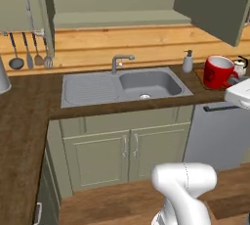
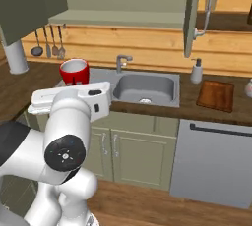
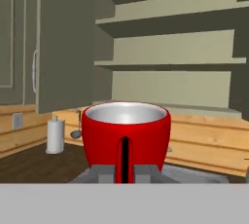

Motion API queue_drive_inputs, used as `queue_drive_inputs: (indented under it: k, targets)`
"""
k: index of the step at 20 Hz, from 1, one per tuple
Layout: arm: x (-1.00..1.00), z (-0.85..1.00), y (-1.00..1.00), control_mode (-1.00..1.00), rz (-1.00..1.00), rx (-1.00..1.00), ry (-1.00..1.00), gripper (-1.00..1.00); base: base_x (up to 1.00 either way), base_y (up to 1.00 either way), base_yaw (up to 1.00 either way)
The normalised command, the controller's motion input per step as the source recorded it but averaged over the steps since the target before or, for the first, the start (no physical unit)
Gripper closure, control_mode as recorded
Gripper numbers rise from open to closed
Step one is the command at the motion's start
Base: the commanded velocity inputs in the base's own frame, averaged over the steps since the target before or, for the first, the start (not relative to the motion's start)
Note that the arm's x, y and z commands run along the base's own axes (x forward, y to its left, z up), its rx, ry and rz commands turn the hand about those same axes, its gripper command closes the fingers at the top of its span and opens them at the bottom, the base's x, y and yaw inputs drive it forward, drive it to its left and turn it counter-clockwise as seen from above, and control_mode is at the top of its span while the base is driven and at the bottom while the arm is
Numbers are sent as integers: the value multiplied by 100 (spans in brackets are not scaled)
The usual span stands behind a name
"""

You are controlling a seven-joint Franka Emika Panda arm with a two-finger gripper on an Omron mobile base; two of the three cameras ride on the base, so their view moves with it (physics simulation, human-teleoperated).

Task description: Pick the kettle from the counter and place it on the tray. Then pick the mug from the cabinet and place it on the tray. Then close the cabinet doors.

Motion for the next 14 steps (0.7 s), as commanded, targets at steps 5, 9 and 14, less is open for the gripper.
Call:
queue_drive_inputs:
  k: [5, 9, 14]
  targets:
    - [0, 0, 0, 100, 0, 0, 0, 100, -51, -96, 0]
    - [0, 0, 0, 100, 0, 0, 0, 100, -16, -94, 0]
    - [0, 0, 0, 100, 0, 0, 0, 100, 12, -94, 5]
